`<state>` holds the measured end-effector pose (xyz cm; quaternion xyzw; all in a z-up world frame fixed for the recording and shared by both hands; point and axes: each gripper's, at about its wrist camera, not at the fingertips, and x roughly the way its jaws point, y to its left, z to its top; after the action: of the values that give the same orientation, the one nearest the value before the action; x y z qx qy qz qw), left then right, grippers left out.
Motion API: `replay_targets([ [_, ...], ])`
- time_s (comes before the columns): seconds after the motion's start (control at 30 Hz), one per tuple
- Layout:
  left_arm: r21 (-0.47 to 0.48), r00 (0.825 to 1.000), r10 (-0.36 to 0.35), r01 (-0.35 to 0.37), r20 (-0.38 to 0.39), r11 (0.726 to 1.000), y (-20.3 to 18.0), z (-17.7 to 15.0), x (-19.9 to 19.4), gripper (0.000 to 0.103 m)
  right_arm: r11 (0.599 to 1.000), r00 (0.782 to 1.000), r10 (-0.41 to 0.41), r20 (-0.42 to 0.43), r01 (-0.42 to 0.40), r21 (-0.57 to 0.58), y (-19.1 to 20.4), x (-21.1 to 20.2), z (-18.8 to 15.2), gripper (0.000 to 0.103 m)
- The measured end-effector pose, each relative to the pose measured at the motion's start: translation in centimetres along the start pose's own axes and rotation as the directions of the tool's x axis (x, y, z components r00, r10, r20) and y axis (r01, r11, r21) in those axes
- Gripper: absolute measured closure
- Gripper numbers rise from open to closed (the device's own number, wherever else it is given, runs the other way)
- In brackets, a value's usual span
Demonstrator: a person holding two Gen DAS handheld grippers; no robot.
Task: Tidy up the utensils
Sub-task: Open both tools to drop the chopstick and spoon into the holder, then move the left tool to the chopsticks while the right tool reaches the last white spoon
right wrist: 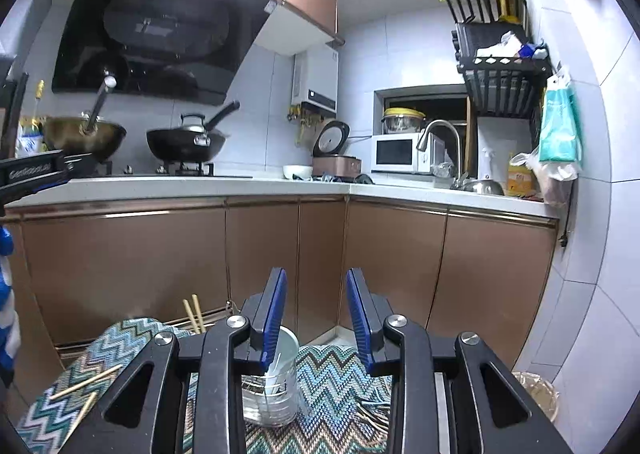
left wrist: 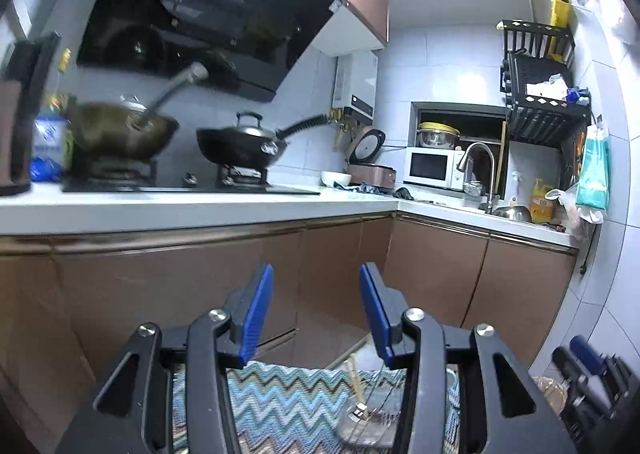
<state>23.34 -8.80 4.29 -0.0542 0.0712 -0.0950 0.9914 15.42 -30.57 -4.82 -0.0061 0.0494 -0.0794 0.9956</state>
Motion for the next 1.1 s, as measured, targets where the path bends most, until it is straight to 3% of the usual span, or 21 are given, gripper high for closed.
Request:
replay_targets([
  [0.37,0.018,0.993,0.055,-0.053,-0.101,0.998,6.3,0.6,-10.1,0.06,0.998,0.997,0.055,-0.063,-0.052,0.046,1.1,-7.3,0.5,0.07],
  [0.6,-0.009,0.986,0.09,-0.092,-0.141,0.996,10.7,0.7,-14.7,0.06,0.994,0.993,0.102,-0.052,-0.1,0.038,2.6,-11.4,1.4,0.07],
  [1.1,0.022,0.968,0.143,-0.141,-0.205,0.99,15.8,-1.5,-19.9,0.06,0.982,0.98,0.187,-0.066,-0.185,0.038,5.3,-14.3,1.7,0.07],
])
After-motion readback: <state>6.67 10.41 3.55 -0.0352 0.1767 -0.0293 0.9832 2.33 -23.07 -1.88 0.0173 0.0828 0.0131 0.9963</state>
